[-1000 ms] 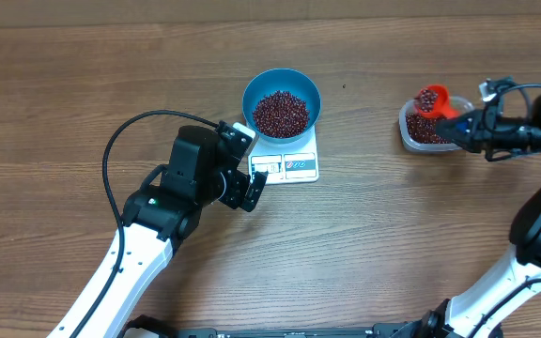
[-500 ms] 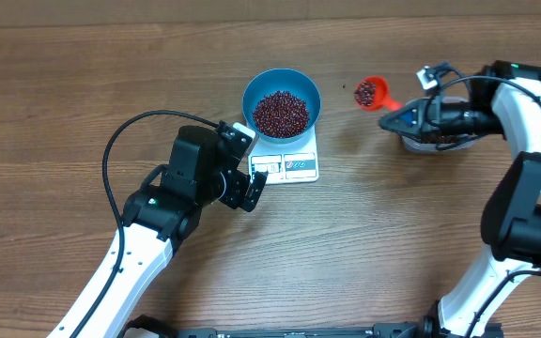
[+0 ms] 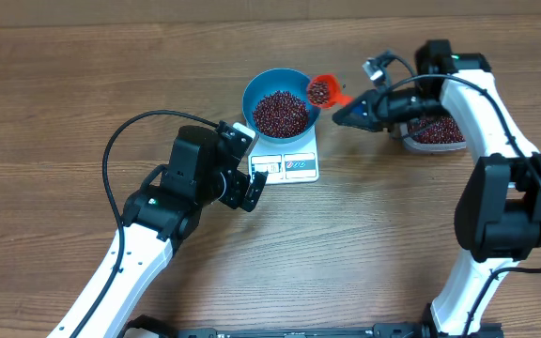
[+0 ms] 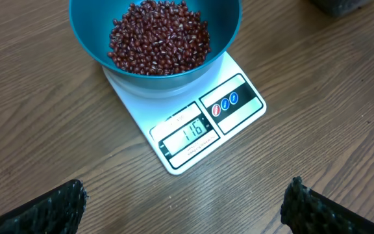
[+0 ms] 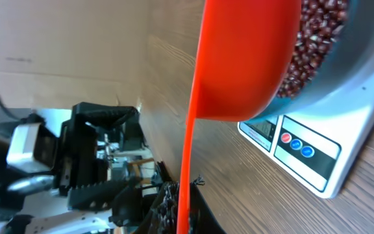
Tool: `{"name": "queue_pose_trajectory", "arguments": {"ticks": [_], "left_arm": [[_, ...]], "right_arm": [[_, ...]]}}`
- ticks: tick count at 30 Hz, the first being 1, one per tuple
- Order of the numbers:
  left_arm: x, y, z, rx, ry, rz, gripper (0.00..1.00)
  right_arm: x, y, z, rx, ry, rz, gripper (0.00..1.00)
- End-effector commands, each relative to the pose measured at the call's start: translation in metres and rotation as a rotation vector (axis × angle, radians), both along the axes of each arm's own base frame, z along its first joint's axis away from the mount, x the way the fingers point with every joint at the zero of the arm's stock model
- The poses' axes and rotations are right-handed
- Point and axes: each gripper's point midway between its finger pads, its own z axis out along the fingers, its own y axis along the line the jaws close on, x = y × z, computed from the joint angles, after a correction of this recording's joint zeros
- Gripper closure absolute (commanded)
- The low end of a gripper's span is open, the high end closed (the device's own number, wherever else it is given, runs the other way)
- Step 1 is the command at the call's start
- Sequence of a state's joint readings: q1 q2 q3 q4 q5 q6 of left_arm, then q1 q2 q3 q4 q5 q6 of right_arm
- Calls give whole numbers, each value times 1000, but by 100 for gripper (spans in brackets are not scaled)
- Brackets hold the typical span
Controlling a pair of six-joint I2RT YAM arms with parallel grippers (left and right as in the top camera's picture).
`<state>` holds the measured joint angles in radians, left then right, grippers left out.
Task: Scoop item into bowl and weigh 150g on scale
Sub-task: 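Lift the filled scoop and carry it to the blue bowl, then tilt the scoop over the blue bowl and pour beans slowly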
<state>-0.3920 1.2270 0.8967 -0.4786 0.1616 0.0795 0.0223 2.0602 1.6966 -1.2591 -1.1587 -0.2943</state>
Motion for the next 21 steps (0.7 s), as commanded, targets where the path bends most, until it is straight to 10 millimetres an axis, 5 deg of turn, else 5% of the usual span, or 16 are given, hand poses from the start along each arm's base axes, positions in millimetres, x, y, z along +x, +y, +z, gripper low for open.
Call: {"name": "queue_pose_trajectory", "arguments": {"ticks": [1, 21], "left_arm": [[3, -2, 7, -10, -15, -10, 1], [3, -2, 7, -10, -15, -10, 1]], "right_arm": [[9, 15, 0, -109, 29, -12, 96], [27, 41, 8, -661, -157, -68, 96]]}}
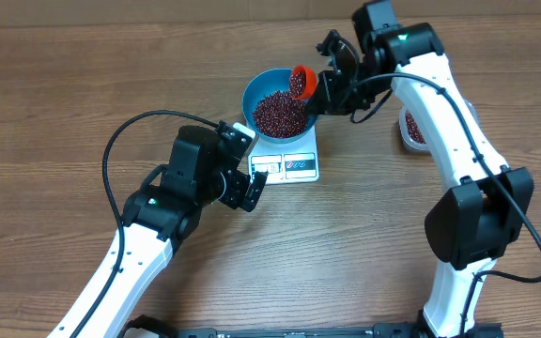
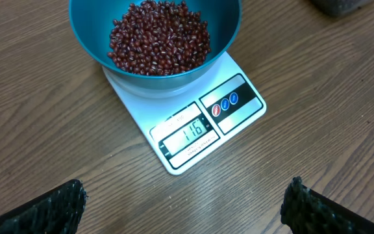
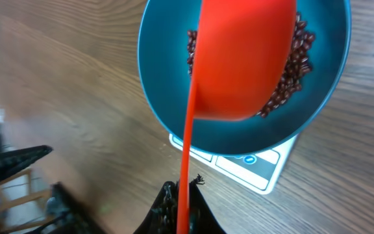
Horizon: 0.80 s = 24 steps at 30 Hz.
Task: Scoop item into bowl and weigh 150g on scale
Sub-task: 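Tilt the scoop over the blue bowl and pour beans slowly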
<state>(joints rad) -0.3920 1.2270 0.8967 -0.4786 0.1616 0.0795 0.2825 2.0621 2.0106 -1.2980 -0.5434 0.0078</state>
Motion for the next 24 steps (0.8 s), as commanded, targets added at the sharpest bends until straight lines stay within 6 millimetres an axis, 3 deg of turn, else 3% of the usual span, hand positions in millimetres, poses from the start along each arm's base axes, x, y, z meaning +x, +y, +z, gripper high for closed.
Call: {"name": "queue_pose_trajectory", "arguments": {"ticks": [1, 24], "left_arm": [[3, -2, 7, -10, -15, -10, 0], [3, -2, 7, -10, -15, -10, 1]], "right_arm": [[9, -6, 2, -114, -56, -32, 96], [4, -1, -7, -286, -120, -14, 96]]}}
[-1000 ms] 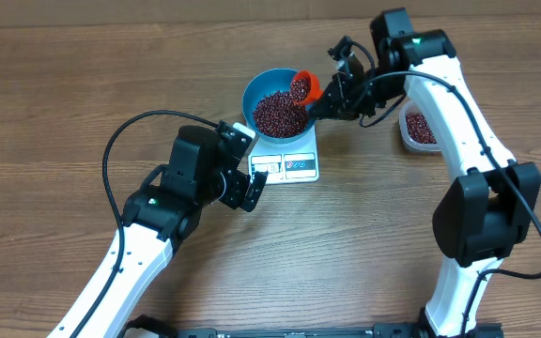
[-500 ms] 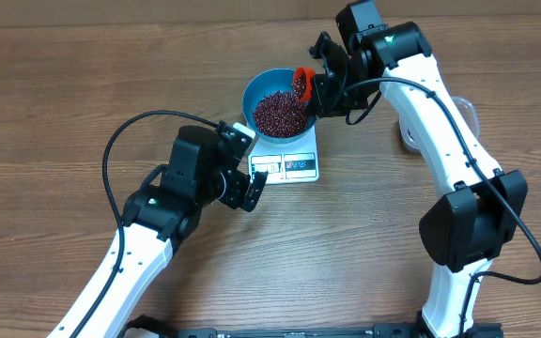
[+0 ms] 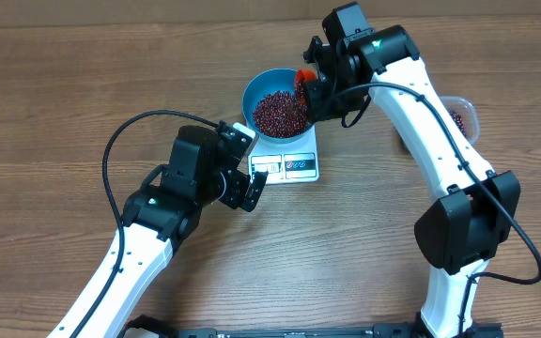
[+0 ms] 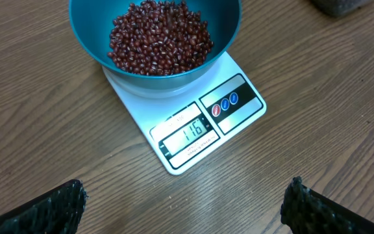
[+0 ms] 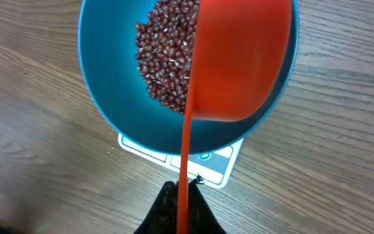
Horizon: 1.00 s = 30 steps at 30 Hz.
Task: Scoop item into bowl and weigh 150g on scale
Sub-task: 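Tilt the scoop over the blue bowl and pour beans slowly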
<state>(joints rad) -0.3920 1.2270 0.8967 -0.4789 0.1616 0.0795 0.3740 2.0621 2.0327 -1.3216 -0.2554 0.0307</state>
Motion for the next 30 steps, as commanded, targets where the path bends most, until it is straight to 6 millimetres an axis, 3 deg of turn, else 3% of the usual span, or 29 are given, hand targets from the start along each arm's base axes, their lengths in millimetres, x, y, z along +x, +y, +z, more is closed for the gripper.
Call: {"name": "queue_pose_trajectory", "arguments": {"ticks": [1, 30], "left_arm": [[3, -2, 7, -11, -16, -10, 0], [3, -2, 7, -11, -16, -10, 1]], "right_arm": [[5, 3, 7, -35, -46, -2, 96], [10, -4, 4, -134, -98, 9, 96]]}}
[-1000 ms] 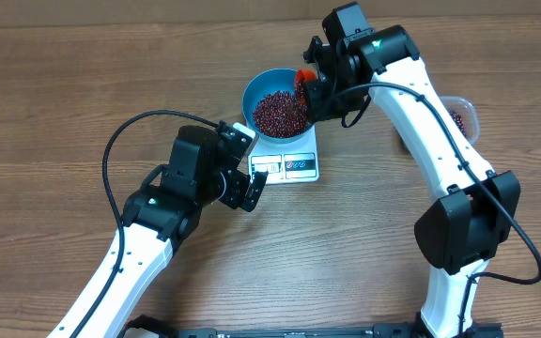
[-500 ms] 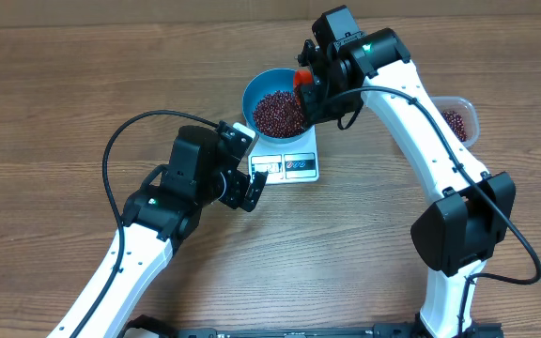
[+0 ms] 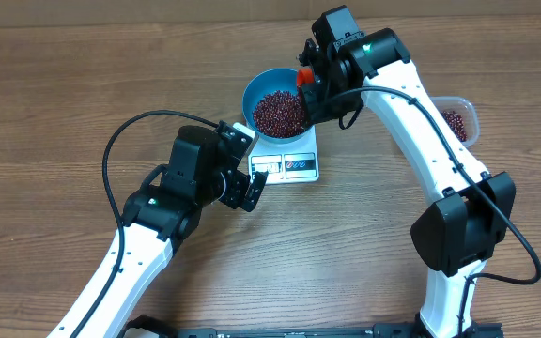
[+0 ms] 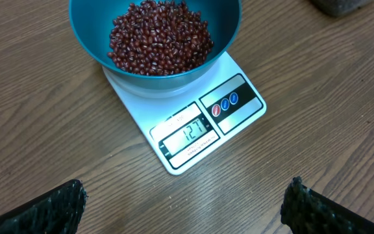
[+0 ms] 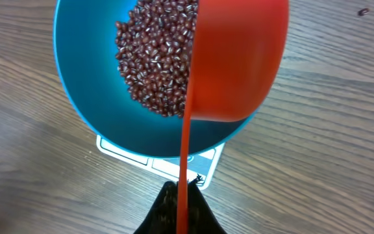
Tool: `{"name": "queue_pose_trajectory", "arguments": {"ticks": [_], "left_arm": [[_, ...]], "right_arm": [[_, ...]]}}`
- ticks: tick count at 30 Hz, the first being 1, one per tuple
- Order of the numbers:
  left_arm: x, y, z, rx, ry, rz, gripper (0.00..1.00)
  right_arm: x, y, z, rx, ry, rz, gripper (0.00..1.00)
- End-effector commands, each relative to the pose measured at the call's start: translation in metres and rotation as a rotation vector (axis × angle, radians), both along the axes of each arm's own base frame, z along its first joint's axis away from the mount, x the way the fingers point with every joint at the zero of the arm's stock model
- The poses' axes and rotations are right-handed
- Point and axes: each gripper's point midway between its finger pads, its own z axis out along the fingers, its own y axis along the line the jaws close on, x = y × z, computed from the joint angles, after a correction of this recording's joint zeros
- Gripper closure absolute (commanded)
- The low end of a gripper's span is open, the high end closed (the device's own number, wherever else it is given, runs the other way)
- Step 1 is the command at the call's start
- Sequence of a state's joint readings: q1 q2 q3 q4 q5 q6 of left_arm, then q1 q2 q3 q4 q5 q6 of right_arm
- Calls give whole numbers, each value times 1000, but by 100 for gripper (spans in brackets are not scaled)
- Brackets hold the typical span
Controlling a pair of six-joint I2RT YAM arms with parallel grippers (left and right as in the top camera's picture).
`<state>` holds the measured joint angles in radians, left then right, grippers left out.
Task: Scoop item into bowl and weigh 150g on scale
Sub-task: 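Tilt the scoop over the blue bowl and pour beans slowly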
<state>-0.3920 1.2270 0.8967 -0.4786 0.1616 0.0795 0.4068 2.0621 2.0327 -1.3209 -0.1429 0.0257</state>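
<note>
A blue bowl [image 3: 252,92] full of red beans [image 4: 160,38] stands on the white scale [image 4: 187,133], whose display reads 127. My right gripper [image 5: 181,195] is shut on the handle of the orange scoop [image 5: 236,62], which hangs tipped on edge over the bowl's right rim; in the overhead view only a bit of the scoop [image 3: 302,75] shows. My left gripper [image 4: 186,201] is open just in front of the scale, with bare table between its fingers [image 4: 44,208].
A clear tub [image 3: 458,117] with more red beans sits at the right, behind the right arm. A stray bean [image 5: 363,11] lies on the table. The left arm's black cable loops over the table's left half.
The scale reading has gone from 116 to 127. The scoop has shifted slightly further over the bowl's right rim. The left gripper has not moved.
The loaded scoop was held just right of the bowl, near the bean tub, with the scale at 116. It then stood tilted over the bowl's rim, then further in over the beans. The scale now reads 127.
</note>
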Motion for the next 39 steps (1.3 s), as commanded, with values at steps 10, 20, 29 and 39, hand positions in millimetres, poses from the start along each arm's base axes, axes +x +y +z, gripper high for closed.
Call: {"name": "queue_pose_trajectory", "arguments": {"ticks": [10, 20, 29, 39], "left_arm": [[3, -2, 7, -10, -15, -10, 0], [3, -2, 7, -10, -15, -10, 0], [3, -2, 7, -10, -15, -10, 0], [3, -2, 7, -10, -15, -10, 0]], "right_arm": [[7, 3, 7, -101, -92, 37, 96], [8, 3, 7, -108, -99, 66, 96], [8, 3, 7, -108, -100, 67, 96], [9, 4, 8, -111, -112, 95, 96]]}}
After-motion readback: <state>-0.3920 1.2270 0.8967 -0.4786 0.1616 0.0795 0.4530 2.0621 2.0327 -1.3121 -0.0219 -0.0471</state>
